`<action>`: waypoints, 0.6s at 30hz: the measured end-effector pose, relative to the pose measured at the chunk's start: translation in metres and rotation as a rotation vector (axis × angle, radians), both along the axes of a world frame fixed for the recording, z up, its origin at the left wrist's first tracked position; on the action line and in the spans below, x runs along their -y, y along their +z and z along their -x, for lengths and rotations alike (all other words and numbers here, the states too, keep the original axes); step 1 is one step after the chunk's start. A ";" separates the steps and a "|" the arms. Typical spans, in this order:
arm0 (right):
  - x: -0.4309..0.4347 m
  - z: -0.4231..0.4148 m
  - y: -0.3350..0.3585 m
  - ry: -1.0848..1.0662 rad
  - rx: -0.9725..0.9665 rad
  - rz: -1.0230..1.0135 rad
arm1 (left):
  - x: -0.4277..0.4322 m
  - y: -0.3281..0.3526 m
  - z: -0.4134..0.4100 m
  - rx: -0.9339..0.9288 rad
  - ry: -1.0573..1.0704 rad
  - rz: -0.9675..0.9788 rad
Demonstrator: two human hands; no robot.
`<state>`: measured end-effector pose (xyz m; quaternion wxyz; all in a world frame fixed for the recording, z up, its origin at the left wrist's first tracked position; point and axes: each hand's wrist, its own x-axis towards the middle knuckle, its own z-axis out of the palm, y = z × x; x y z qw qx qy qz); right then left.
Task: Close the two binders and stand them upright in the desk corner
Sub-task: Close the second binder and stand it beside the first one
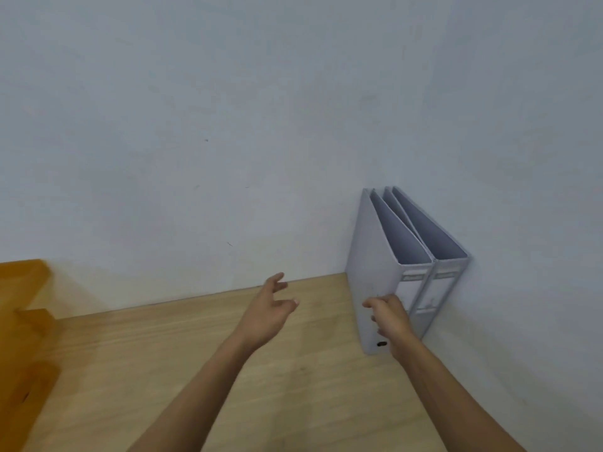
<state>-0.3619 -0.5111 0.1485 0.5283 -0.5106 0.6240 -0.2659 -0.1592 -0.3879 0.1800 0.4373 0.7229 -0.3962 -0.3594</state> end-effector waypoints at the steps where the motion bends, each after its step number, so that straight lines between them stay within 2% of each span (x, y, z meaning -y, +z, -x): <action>1: 0.000 0.006 0.000 0.017 -0.025 0.017 | 0.010 -0.005 0.015 -0.025 -0.032 -0.010; 10: 0.021 0.053 0.001 0.016 -0.105 0.169 | 0.096 -0.026 0.121 -0.154 -0.281 -0.142; 14: 0.028 0.062 0.000 0.109 -0.168 0.255 | 0.121 -0.033 0.146 -0.169 -0.325 -0.220; 18: 0.036 0.068 -0.003 0.183 -0.211 0.308 | 0.132 -0.043 0.159 -0.146 -0.291 -0.206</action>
